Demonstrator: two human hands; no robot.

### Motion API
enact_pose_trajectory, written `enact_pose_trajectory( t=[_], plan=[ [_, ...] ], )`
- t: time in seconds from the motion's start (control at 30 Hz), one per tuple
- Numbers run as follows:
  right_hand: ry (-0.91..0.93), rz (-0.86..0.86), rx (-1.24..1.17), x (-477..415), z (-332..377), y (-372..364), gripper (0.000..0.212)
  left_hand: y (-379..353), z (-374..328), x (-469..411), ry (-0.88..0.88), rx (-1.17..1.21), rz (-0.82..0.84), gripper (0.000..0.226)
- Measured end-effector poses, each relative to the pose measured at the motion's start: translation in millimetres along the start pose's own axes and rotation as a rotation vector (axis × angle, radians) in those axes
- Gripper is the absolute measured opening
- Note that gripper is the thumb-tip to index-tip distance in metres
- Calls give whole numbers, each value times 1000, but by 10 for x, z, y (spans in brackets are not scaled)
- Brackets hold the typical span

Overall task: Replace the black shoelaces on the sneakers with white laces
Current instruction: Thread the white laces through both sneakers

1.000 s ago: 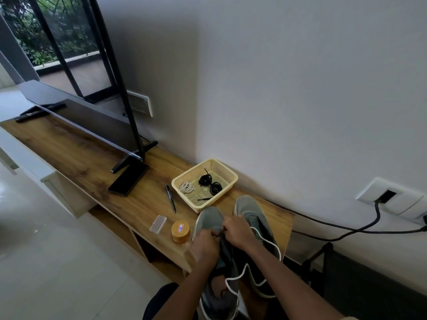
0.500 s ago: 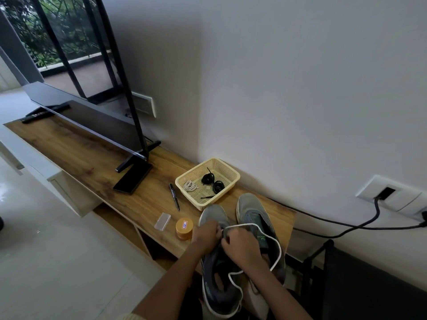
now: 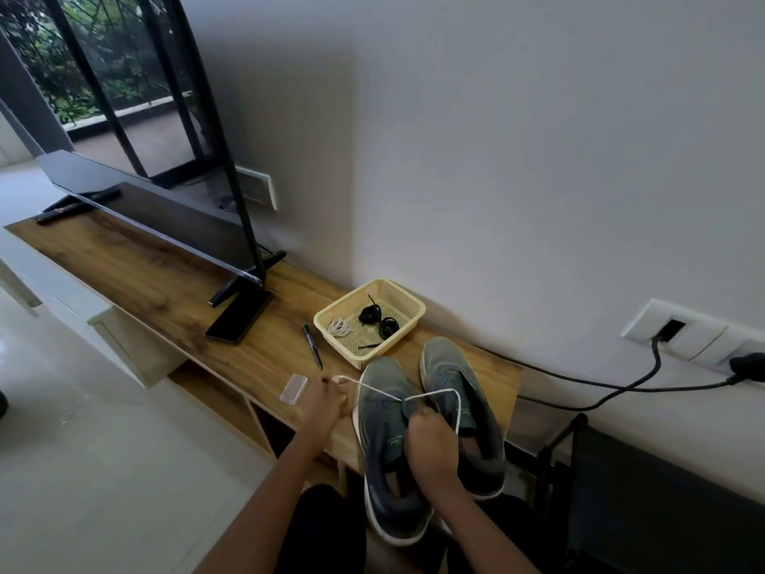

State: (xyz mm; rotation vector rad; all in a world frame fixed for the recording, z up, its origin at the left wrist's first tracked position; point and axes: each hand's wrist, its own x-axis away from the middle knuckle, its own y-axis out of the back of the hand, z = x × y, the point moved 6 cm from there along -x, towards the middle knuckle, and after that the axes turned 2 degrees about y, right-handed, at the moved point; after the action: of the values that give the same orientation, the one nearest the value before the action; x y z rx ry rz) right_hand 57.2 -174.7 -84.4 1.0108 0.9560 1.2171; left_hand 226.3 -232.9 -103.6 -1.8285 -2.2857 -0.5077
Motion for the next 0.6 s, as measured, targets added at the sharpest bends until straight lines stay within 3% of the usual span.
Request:
enact_pose_trajectory(
  t=[0.13, 0.23, 0.33, 0.43, 0.6],
  plan=[
    [31, 5, 28, 34, 20, 45, 43, 430, -67, 14, 64, 445, -103, 8],
    [26, -10, 59, 26, 24, 41, 41, 807, -112, -7, 63, 617, -174, 13],
    [35, 83, 159, 55, 59, 70, 7, 1161, -185, -50, 70, 733, -223, 16],
    [42, 89, 190, 61, 39, 70, 24, 1485, -237, -100, 58, 859, -249, 26],
    [38, 70, 168, 62, 35, 90, 21, 2108, -266, -137, -5, 1212, -329, 29]
  ],
)
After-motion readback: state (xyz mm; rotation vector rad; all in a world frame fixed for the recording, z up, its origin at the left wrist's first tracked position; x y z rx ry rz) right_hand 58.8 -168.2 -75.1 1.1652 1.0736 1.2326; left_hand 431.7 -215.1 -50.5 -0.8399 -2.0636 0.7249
